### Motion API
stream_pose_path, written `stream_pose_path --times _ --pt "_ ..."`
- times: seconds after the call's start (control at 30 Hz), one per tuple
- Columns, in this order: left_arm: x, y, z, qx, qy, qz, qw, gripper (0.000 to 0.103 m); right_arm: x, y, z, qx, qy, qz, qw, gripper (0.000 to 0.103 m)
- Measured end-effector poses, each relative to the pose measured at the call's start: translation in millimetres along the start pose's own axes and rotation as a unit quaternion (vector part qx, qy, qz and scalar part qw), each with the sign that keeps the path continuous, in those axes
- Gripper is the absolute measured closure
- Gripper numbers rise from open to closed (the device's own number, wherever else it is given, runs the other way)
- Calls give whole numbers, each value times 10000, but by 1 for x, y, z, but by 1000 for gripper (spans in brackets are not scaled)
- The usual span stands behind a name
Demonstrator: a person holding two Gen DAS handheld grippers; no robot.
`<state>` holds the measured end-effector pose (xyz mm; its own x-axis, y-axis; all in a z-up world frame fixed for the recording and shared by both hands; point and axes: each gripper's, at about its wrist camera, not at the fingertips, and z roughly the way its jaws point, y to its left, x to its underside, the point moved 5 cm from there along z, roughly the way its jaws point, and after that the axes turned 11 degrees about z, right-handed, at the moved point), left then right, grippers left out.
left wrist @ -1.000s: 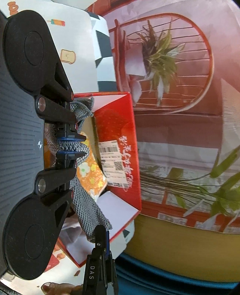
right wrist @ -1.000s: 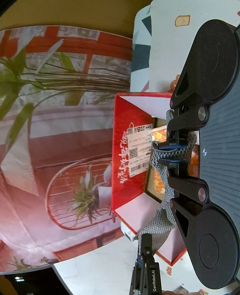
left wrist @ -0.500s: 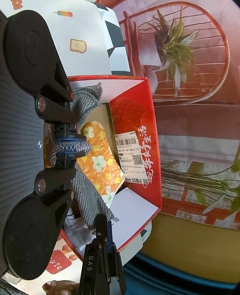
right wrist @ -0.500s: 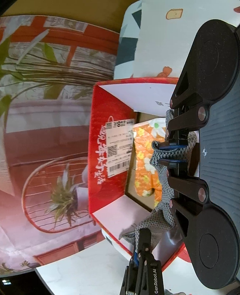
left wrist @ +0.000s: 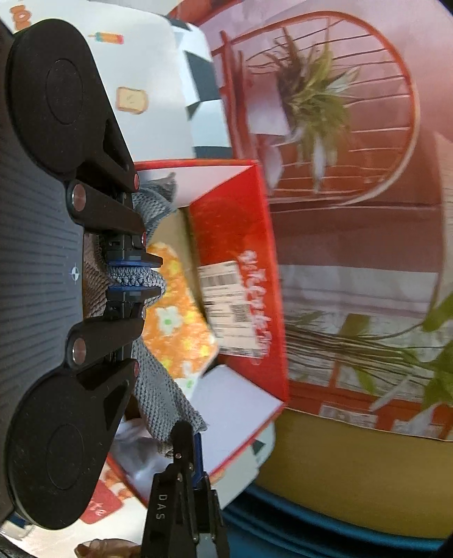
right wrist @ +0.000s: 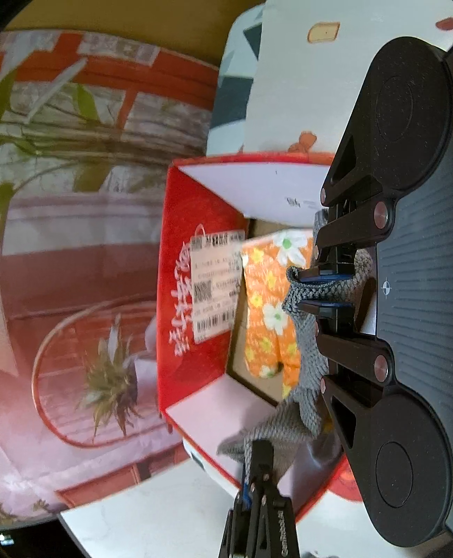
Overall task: Organize soft objects
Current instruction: 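Lift the grey mesh cloth with both grippers and lower it into the box, then open both grippers to release the grey mesh cloth in the box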
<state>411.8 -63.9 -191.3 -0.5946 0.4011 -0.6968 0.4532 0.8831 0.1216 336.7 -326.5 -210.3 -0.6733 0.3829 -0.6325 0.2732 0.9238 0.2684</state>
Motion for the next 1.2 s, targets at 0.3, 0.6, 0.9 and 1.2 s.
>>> stream_pose_path --times 0.3,0.6,0.9,1.2 --pt "0 0 9 -64 99 70 9999 90 -11 -7 -5 157 -198 -33 9997 93" --pt "0 5 -9 -76 -243 109 9996 32 -2 -2 -11 277 -338 -148 9989 79" --pt "3 1 -44 -375 -507 205 9978 1 2 4 -41 243 -688 -152 9972 33" --pt "20 1 -79 -448 -723 4 9964 0 15 12 -71 179 -1048 -37 9943 1"
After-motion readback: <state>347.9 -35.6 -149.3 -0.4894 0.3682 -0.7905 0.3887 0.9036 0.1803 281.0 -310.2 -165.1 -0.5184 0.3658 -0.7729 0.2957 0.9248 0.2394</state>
